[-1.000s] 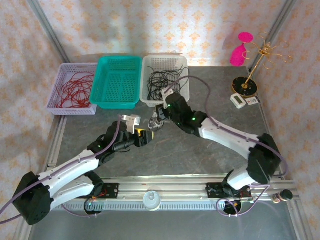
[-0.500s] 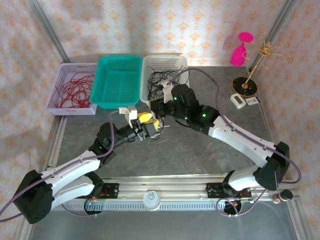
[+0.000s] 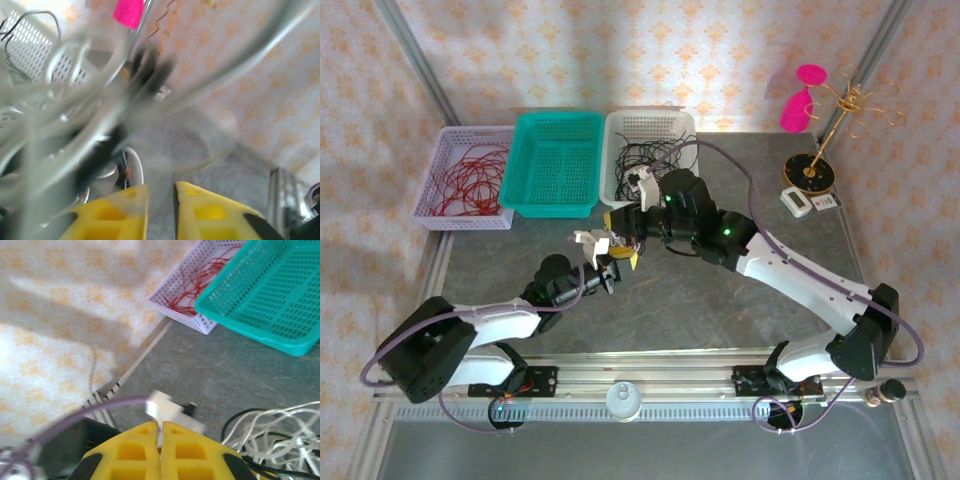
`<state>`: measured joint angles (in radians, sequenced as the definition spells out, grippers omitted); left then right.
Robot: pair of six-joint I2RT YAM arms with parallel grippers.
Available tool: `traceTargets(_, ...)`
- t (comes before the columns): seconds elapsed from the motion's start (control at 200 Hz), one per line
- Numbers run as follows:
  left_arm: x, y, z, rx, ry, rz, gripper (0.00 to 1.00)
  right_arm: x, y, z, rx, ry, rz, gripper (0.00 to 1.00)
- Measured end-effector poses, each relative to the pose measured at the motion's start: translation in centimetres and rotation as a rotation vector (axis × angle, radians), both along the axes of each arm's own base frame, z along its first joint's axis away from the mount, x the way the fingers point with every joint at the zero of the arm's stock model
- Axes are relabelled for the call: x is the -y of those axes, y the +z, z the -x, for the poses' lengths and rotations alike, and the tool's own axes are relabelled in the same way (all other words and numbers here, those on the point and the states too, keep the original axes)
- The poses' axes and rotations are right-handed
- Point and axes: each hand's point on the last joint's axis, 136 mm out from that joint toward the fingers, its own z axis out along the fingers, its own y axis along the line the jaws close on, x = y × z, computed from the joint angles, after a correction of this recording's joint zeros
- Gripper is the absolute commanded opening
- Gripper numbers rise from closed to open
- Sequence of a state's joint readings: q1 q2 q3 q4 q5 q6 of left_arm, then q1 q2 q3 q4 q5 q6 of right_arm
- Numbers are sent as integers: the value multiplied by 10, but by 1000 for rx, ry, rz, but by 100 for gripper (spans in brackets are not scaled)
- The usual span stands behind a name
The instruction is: Untangle the cables
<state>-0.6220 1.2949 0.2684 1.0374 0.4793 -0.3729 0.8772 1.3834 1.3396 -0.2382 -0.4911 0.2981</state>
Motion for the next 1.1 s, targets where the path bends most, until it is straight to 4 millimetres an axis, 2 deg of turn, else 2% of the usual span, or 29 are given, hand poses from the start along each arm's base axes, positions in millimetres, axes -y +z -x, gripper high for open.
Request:
traceTargets(0.05,-3,-12,0,-19,17,-12,16,-2,8,1,3,5,-22,0)
traceTargets(0.115,-7,-18,-1,-20,36,-14,16,-4,16,2,4,6,-45,0)
traceTargets(0.305,-18,-24,1,-14,86,4,0,-4,39,0,11,-10,-103,0)
traceTargets(0.526,-34,-41,3,-51,158,-9,0,6,59,-5,30,-77,-137,0)
traceTargets(0.551,-35,-41,3,-57,162,-8,6,7,62,-6,35,-83,-141,0)
traceTargets(0.611,-35,-36,4,-57,162,4,30,10,70,-8,47,-100,-147,0)
traceTargets(0.636,-36,-33,5,-54,161,13,36,12,73,-8,52,-108,-149,0)
traceTargets(0.751,-39,-5,18,-26,145,96,43,19,75,-11,61,-148,-143,0)
traceTargets(0.821,-42,13,29,2,129,129,48,23,68,-12,59,-168,-130,0)
traceTargets(1.006,-50,62,41,68,126,135,70,24,30,-15,18,-188,-61,0)
traceTargets(1.101,-50,85,40,75,133,126,73,25,10,-15,-8,-189,-28,0)
